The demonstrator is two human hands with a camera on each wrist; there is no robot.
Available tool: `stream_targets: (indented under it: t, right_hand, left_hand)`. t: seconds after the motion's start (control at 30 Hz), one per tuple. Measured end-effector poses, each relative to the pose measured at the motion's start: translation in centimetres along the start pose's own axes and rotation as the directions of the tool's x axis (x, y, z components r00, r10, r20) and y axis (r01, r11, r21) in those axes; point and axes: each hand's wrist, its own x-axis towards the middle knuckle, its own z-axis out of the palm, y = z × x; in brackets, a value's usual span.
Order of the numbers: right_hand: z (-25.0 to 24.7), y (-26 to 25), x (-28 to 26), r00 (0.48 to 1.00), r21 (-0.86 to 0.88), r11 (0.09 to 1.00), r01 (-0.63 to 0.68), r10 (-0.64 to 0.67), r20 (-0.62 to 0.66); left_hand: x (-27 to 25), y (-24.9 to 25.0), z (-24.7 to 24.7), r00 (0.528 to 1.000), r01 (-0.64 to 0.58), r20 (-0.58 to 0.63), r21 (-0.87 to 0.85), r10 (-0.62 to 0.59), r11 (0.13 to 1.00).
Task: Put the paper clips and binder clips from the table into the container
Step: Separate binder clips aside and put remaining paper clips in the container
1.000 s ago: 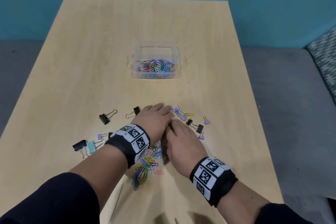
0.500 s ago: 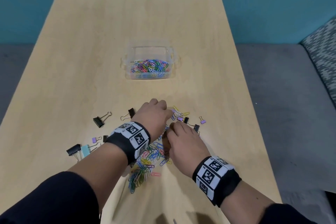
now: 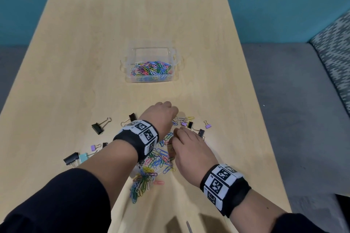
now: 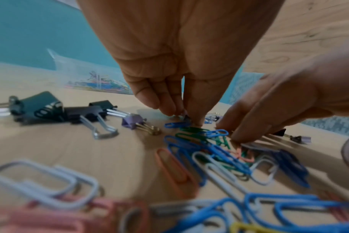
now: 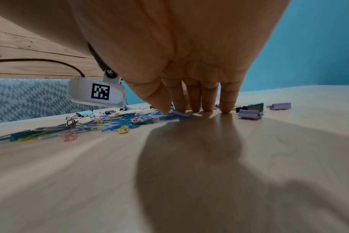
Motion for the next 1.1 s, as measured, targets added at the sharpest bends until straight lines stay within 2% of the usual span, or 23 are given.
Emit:
stream_targets:
  t: [0.07, 0.23, 0.4, 0.47, 0.53, 0.57, 0.63, 0.73, 0.77, 0.83, 1.1]
  right_hand:
    - [0.1, 0.0, 0.0, 1.0, 0.003, 1.0, 0.0, 0.0, -0.006]
    - [0.0, 0.0, 0.2, 1.0, 0.016, 1.0, 0.006, -0.006, -0.021]
    - [0.0, 0.2, 0.1, 1.0, 0.0, 1.0, 0.007, -0.007, -0.018]
    - [-0.1, 0.0, 0.2, 1.0, 0.0, 1.0, 0.003, -0.003, -0.023]
    - [-0.3, -0.5, 0.4, 0.999, 0.008, 1.0, 0.005, -0.005, -0.036]
    - [-0.5, -0.7, 0.5, 0.999, 0.004, 1.0, 0.001, 0.0, -0.045]
    - [-0.8, -0.7, 0.7, 0.998, -0.03, 0.999, -0.024, 0.022, -0.06]
    - [-0.9, -0.2, 0.8, 0.998, -0.089, 0.995, -0.053, 0.051, -0.023]
    - [-0.8, 0.1, 0.7, 0.999, -0.11, 0.993, -0.053, 0.053, 0.002]
    - [-0.6, 0.5, 0.1, 0.999, -0.13, 0.991, -0.038, 0.042, 0.032]
    - [-0.5, 2.3, -1.8, 0.996, -0.091, 0.992, 0.082, -0.08, 0.027]
  left_hand:
    - [-0.2, -0.2, -0.1, 0.999, 0.039, 0.0, -0.101, -0.039, 0.994]
    - [-1.0, -0.1, -0.3, 0.998, 0.06, -0.002, -0.185, -0.062, 0.981]
    - [-1.8, -0.7, -0.8, 0.973, 0.194, -0.018, -0.462, -0.229, 0.865]
    - [-1.8, -1.4, -1.0, 0.956, 0.23, -0.039, -0.513, -0.291, 0.827]
    - [-1.7, -2.3, -1.1, 0.956, 0.208, -0.115, -0.381, -0.27, 0.901]
    - [-1.7, -2.7, -1.1, 0.963, 0.162, -0.17, -0.252, -0.208, 0.954]
    - [-1.9, -2.5, -0.9, 0.979, 0.048, -0.199, -0.025, -0.052, 0.999]
    - [-2.7, 0.0, -0.4, 0.977, -0.2, -0.067, 0.071, 0.205, 0.977]
    - [-3.0, 0.9, -0.3, 0.969, -0.245, -0.011, 0.087, 0.247, 0.965]
    - [-3.4, 1.8, -0.3, 0.968, -0.252, 0.045, 0.126, 0.248, 0.96]
    - [-4.5, 2.0, 0.2, 0.98, -0.182, 0.109, 0.165, 0.165, 0.969]
